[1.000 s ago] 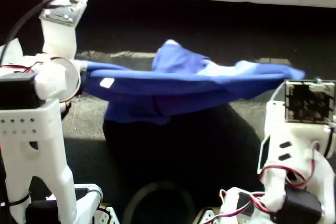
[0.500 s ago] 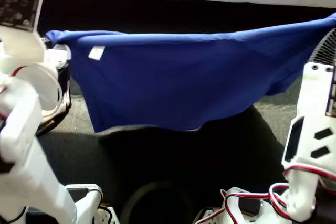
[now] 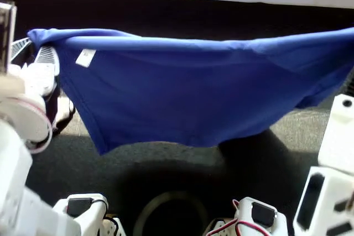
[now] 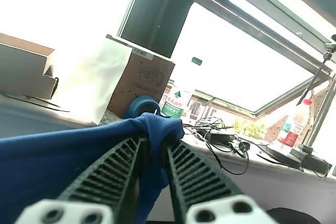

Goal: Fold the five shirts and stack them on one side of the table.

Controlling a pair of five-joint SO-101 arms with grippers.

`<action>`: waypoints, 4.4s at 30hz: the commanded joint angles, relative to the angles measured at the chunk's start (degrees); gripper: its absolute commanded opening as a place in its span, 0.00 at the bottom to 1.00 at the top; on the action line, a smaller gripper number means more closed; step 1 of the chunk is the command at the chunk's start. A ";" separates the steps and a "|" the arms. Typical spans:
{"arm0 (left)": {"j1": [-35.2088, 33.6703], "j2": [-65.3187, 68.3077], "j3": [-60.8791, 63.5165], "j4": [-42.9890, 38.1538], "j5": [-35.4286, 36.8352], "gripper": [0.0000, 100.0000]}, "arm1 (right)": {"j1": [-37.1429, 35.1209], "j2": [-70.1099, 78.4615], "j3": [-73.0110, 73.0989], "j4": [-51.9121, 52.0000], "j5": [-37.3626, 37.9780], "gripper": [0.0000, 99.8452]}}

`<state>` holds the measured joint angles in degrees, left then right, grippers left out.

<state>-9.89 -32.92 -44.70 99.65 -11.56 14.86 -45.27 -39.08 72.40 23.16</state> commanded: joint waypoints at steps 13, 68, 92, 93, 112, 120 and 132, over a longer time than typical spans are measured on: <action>-1.01 -4.26 12.26 -0.35 0.44 0.01 | 0.92 0.40 -8.84 -1.36 -0.09 0.01; -0.75 3.65 30.90 -19.96 0.26 0.01 | 0.57 6.81 29.41 -21.76 1.05 0.01; 0.84 64.13 -9.80 -19.87 0.18 0.01 | -7.52 44.18 33.98 -35.21 0.79 0.01; 0.84 65.80 -10.33 -19.96 0.18 0.01 | -7.60 45.41 33.98 -34.33 0.70 0.01; 3.30 79.87 -16.84 -5.19 -3.08 0.01 | -4.18 54.55 31.60 -15.43 0.70 0.01; 2.86 79.69 -16.57 1.76 -4.66 0.01 | -2.86 47.60 31.87 -1.71 0.97 0.01; 4.26 60.97 14.02 1.05 -5.10 0.01 | -2.86 38.02 50.42 -0.22 1.14 0.01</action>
<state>-5.93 34.86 -35.56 100.97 -15.87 10.90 -1.14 4.44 75.21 24.40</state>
